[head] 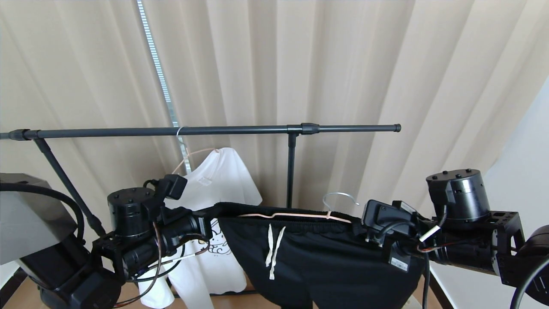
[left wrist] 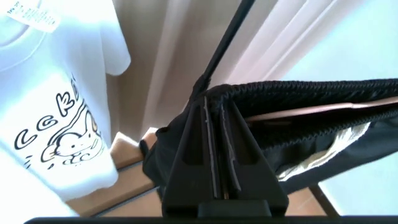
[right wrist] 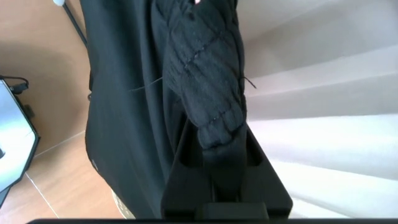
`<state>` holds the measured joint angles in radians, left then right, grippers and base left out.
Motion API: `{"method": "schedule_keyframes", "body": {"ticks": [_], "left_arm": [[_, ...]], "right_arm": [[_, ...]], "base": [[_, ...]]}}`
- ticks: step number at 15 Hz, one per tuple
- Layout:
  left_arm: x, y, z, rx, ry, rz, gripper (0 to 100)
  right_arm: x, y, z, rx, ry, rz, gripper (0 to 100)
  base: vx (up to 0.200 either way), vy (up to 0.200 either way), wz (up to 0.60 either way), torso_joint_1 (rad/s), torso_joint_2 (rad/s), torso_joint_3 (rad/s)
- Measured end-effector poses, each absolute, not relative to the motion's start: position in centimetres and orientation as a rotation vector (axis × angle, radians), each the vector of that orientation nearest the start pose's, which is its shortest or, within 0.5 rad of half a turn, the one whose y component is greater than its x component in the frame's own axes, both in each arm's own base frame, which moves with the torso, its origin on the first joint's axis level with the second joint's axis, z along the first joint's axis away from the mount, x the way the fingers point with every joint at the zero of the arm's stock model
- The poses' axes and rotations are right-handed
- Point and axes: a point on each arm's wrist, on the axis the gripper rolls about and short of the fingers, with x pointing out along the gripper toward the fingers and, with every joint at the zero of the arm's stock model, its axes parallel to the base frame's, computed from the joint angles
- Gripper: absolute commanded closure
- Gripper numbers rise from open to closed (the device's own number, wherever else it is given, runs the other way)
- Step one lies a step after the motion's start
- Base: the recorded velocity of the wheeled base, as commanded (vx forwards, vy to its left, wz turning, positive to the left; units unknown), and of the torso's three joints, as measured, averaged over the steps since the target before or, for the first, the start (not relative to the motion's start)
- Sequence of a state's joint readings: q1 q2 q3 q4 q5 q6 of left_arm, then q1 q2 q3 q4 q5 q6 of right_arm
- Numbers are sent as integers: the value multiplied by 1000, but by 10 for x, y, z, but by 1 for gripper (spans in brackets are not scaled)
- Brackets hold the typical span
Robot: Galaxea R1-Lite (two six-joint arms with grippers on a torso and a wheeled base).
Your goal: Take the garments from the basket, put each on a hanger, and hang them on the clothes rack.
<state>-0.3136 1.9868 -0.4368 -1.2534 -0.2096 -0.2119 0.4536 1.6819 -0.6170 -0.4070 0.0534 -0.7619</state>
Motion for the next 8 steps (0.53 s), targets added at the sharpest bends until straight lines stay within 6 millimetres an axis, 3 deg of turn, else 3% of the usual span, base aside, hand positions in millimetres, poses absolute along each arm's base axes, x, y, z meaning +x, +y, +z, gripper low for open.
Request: {"method": "schedule_keyframes", "body": {"ticks": [3, 8], "left_arm": [[287, -99, 87, -129, 456, -479, 100], [297, -100, 138, -52, 481, -412, 100]], "right_arm": [[239, 118, 117, -855, 451, 714, 100], [242, 120, 108, -869, 484, 707, 100]], "base": [[0, 0, 0, 0, 0, 0], [0, 0, 0, 0, 0, 0]]}}
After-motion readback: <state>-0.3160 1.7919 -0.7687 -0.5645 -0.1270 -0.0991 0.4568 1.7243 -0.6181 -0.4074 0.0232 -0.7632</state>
